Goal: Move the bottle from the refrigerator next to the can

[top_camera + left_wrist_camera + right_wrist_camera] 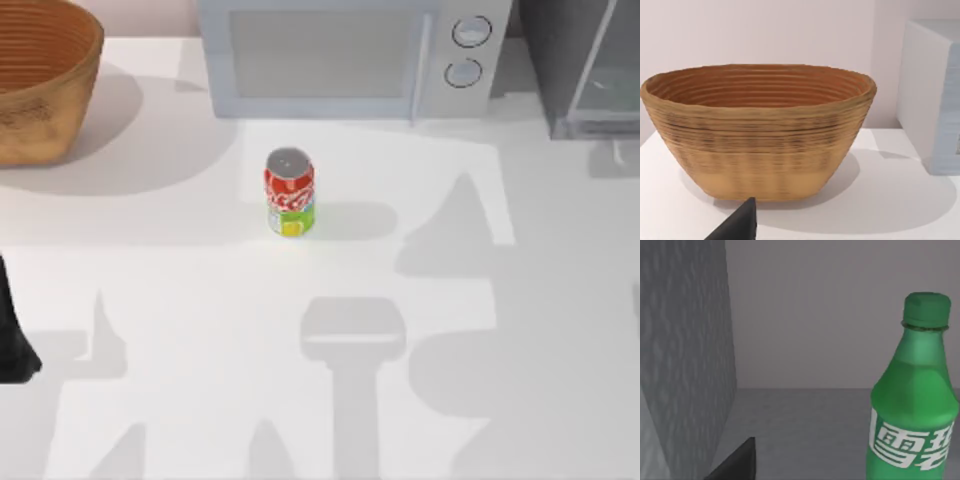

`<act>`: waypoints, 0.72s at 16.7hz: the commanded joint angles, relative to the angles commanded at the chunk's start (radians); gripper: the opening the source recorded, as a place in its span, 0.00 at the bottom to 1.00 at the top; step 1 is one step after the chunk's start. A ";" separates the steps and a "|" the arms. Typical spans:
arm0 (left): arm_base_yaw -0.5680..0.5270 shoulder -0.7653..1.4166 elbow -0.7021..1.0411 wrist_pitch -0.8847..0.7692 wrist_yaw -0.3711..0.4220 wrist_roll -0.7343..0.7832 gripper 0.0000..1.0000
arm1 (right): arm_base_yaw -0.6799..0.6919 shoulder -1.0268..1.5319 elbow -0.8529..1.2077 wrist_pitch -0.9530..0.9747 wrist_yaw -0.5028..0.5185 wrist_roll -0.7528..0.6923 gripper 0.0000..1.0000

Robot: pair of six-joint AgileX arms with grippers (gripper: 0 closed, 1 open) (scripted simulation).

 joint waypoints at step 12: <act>0.000 0.000 0.000 0.000 0.000 0.000 1.00 | -0.050 0.402 0.186 0.239 -0.041 -0.001 1.00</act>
